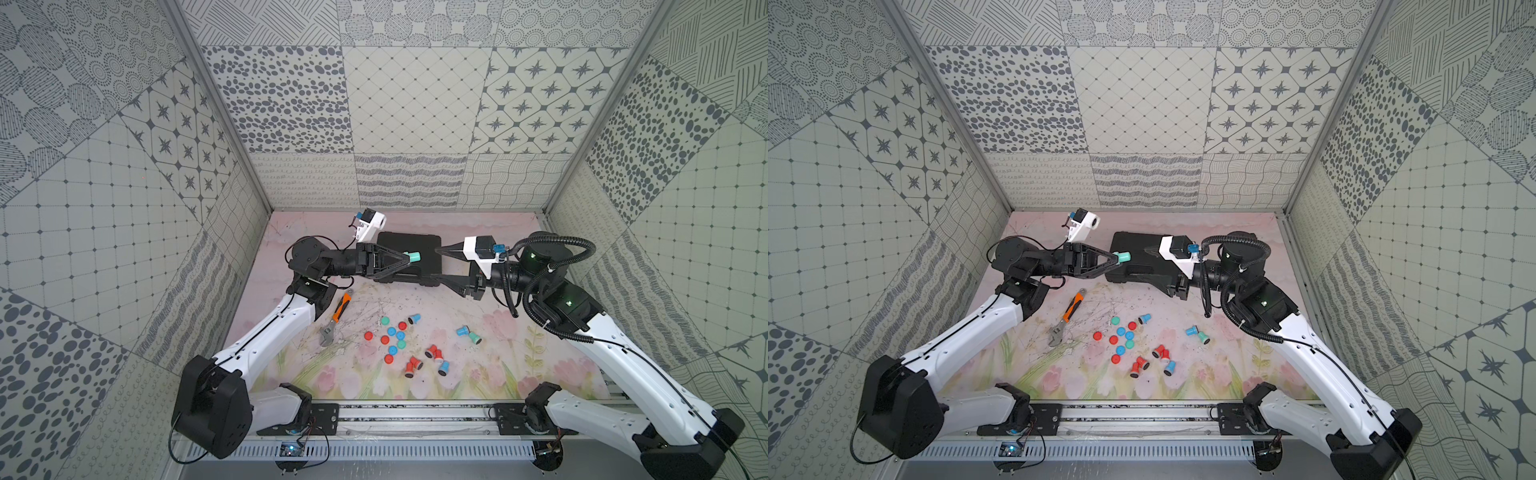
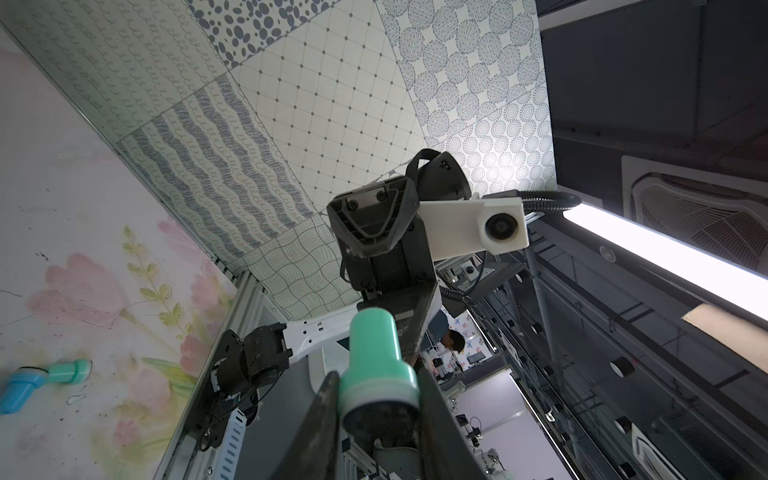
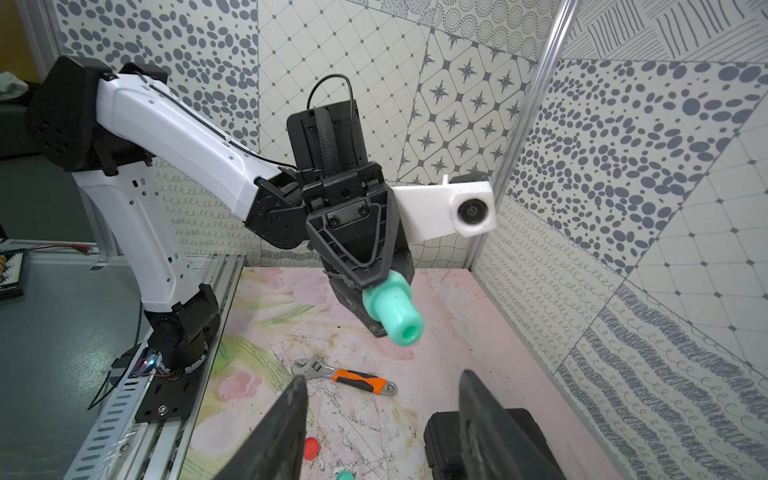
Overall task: Close the stamp cap
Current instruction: Pick up the stamp from the center of the board.
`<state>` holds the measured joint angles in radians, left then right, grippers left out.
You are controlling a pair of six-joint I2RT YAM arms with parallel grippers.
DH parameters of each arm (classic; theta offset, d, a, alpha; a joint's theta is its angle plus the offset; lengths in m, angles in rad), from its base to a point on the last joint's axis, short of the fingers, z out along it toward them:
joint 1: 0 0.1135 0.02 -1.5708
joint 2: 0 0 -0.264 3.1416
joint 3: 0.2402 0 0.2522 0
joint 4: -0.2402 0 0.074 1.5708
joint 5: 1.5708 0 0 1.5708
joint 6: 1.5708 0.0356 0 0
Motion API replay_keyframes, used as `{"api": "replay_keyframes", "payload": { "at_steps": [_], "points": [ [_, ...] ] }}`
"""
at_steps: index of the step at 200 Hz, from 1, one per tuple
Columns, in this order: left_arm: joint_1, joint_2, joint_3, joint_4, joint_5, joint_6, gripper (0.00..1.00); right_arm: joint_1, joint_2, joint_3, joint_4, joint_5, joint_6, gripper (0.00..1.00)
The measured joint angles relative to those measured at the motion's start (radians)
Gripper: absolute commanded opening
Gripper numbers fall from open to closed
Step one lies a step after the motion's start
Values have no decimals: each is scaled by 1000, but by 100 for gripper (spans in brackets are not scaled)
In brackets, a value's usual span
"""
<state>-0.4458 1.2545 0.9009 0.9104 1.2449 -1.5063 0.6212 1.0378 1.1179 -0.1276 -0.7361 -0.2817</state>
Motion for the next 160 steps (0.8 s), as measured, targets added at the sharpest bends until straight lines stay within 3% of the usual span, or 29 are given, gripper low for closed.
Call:
{"api": "replay_keyframes", "payload": {
  "at_steps": [82,160],
  "points": [
    [-67,68,8,264,58,-240,7,80,76,0,96,-16,-63,43],
    [-71,87,16,376,78,-337,6,83,47,-21,124,-11,-67,37]
  ]
}}
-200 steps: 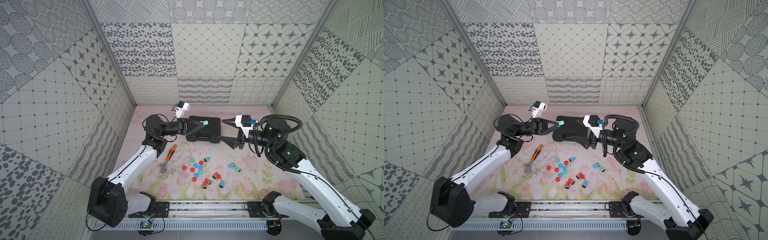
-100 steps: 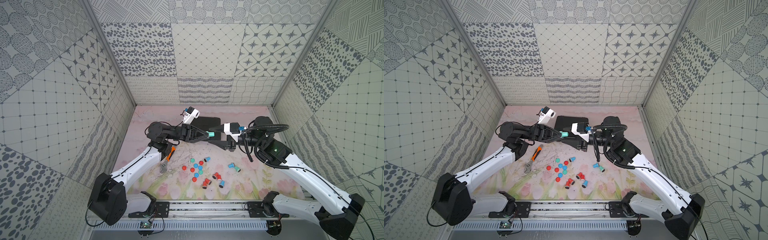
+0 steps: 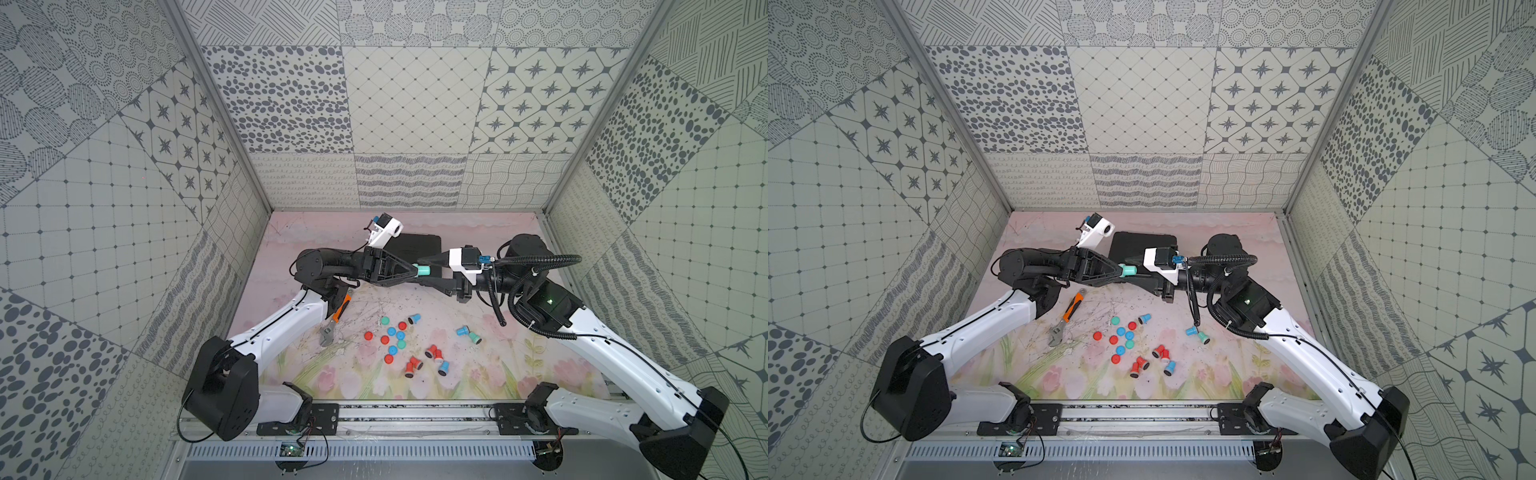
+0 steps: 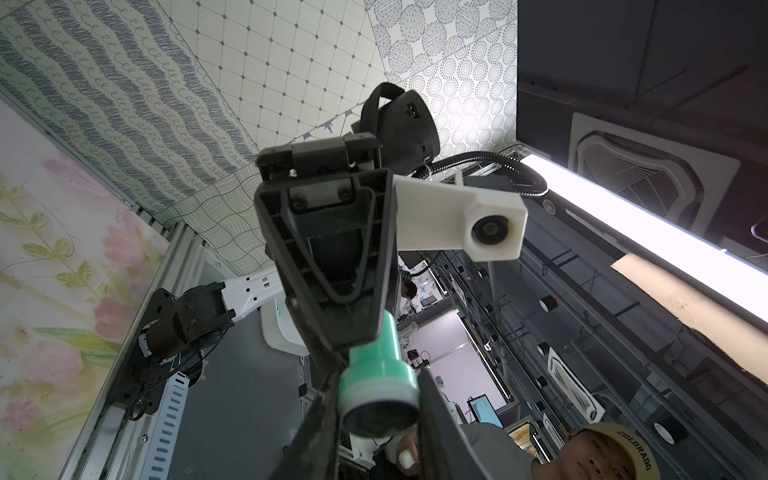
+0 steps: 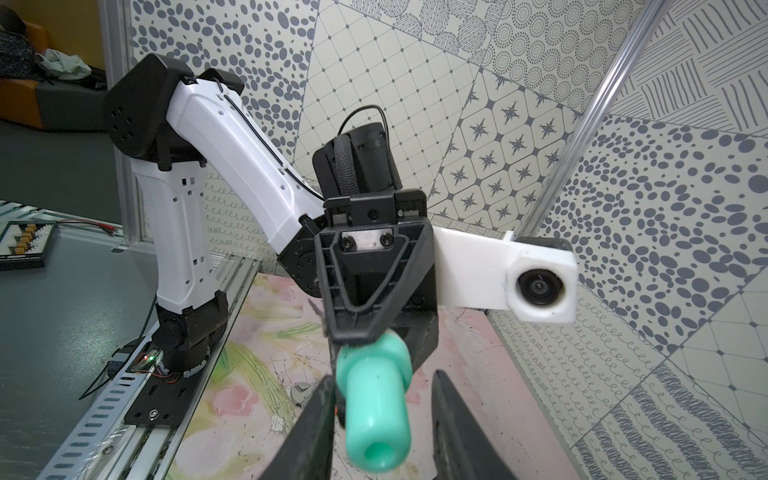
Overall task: Close the stamp cap
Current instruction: Pick up the stamp from the center of the board.
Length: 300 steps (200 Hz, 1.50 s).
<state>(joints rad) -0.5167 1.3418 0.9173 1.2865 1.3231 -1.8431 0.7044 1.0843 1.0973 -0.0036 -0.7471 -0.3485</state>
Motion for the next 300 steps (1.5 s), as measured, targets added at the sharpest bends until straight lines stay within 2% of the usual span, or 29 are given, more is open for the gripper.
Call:
{"api": "replay_keyframes", "payload": {
  "at_steps": [120,170,209,229,247,264,300],
  "points": [
    [0,0,1,12,15,-31,6,13,-20,-6,15,-4,5,27],
    [0,0,1,15,20,-31,5,18,-18,-6,15,-4,8,19],
    [0,0,-2,26,21,-32,7,21,-18,-6,15,-3,8,7],
    [0,0,-4,34,21,-31,17,23,-18,-6,15,-1,8,3],
    [2,-2,-8,33,19,-25,34,28,-19,-6,11,12,10,1],
    [9,-10,-14,13,17,-1,44,37,-25,-14,8,33,20,0],
    [54,-59,-36,-91,12,91,52,61,-57,-54,-15,103,59,0]
  ]
}}
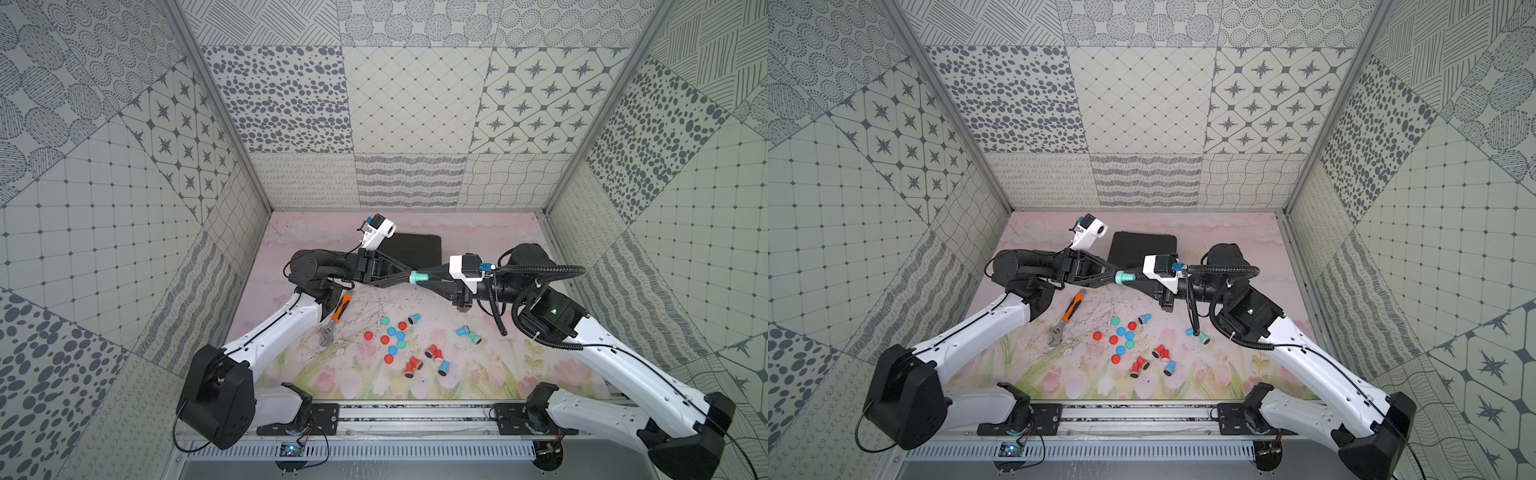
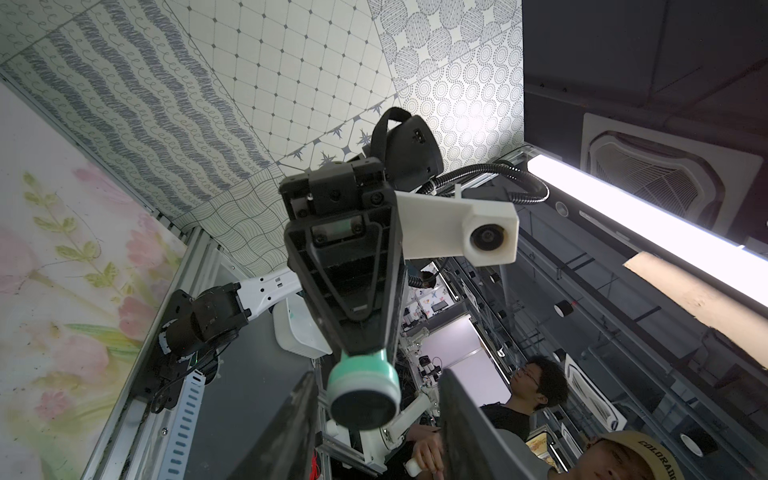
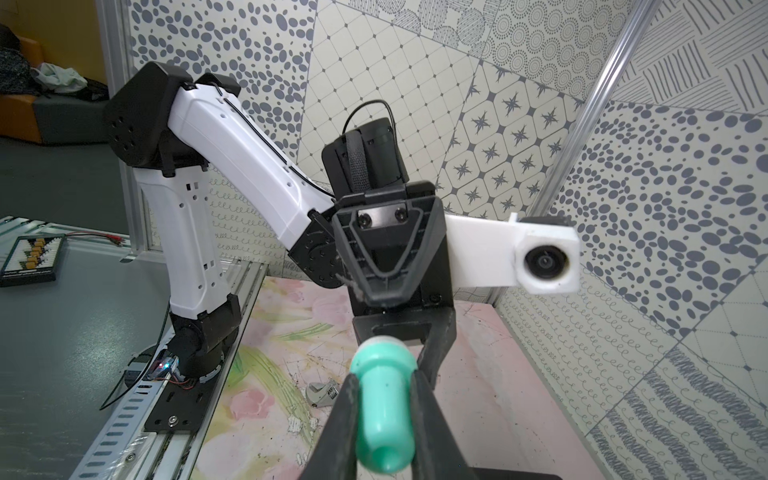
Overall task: Close the stamp cap
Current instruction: Pick up the stamp from the center of the board, then close the cover of the stamp.
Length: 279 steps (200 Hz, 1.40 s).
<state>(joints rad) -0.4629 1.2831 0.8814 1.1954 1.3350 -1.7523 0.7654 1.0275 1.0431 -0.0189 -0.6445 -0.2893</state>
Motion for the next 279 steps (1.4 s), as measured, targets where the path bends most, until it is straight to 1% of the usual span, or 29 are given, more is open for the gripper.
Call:
{"api": "replay_keyframes", "payload": {
  "at_steps": [22,36,51,66,81,103,125,148,178,198,238,279],
  "points": [
    [43,-43,-9,-98,-1,88,54,19,-22,-28,-21,63,42,0],
    [74,-79,-10,-197,-9,172,55,43,-30,-35,-50,126,77,0],
    [104,-127,4,-369,-32,311,56,79,-31,-36,-84,205,125,0],
    [123,-169,46,-581,-72,486,57,116,-28,-35,-126,296,188,0],
    [135,-200,93,-791,-131,671,57,145,-12,-30,-169,374,261,0],
    [158,-230,123,-1031,-228,885,57,183,25,-26,-235,481,381,0],
    [185,-251,132,-1225,-354,1059,58,211,72,-20,-302,560,505,0],
    [202,-271,131,-1385,-495,1210,61,240,145,6,-381,615,635,0],
    [210,-301,108,-1509,-666,1354,61,250,261,29,-468,635,804,0],
    [211,-313,89,-1564,-772,1427,61,250,346,29,-516,623,885,0],
    [214,-325,61,-1643,-965,1532,61,252,505,31,-548,558,979,0],
    [215,-353,43,-1683,-1081,1588,62,258,589,37,-520,515,1029,0]
  ]
}}
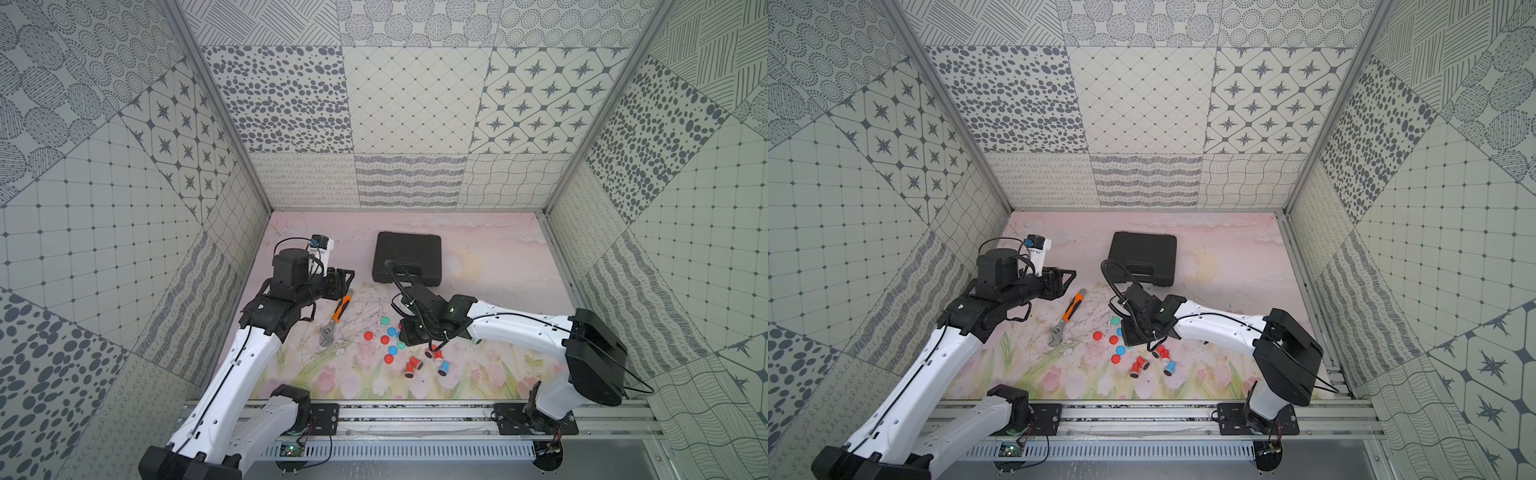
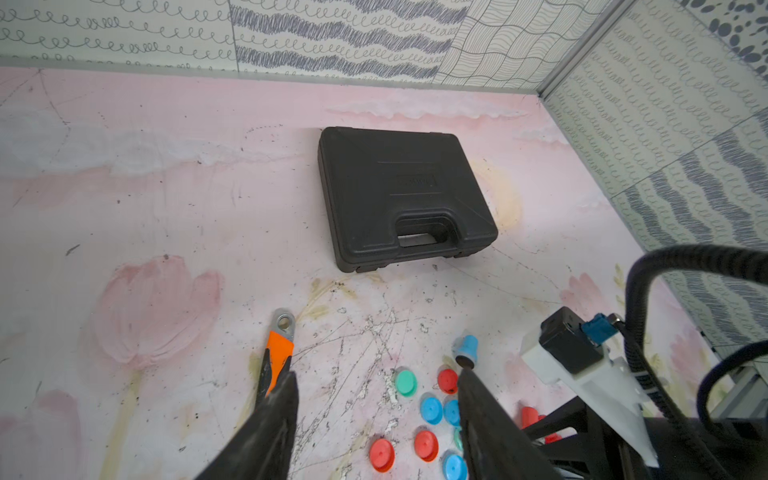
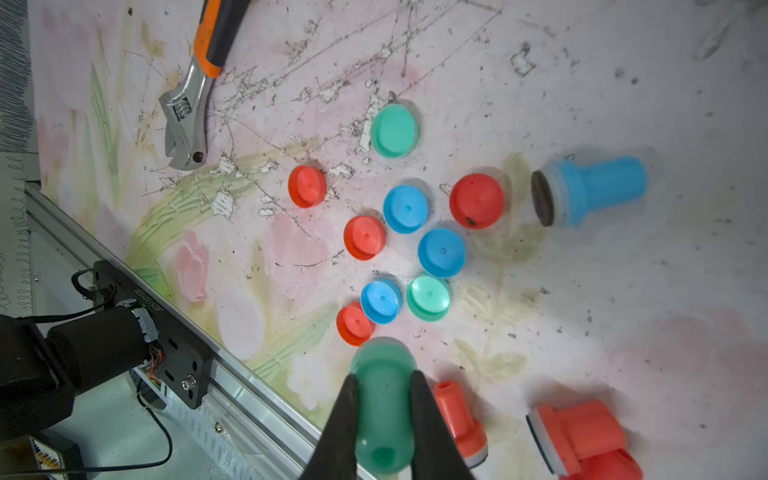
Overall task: Close the stamp cap
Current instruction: Close the cover of the stamp.
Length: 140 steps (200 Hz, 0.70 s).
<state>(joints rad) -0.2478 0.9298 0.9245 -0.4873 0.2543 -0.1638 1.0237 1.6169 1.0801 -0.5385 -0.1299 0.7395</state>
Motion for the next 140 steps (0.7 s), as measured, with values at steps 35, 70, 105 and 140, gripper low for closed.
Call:
{"api": "replay_keyframes", "payload": {
  "at_steps": [35,70,105,140],
  "points": [
    [0,-14,-9,-24,-51,24,62,10,81,42,-6,16,13,0],
    [0,-16,-11,-27,-78,40,62,9,111,53,-15,26,14,0],
    [0,-16,-11,-29,-87,43,62,10,134,55,-15,31,13,0],
    [0,-17,-12,-29,-89,43,62,10,154,57,-15,42,13,0]
  ]
}}
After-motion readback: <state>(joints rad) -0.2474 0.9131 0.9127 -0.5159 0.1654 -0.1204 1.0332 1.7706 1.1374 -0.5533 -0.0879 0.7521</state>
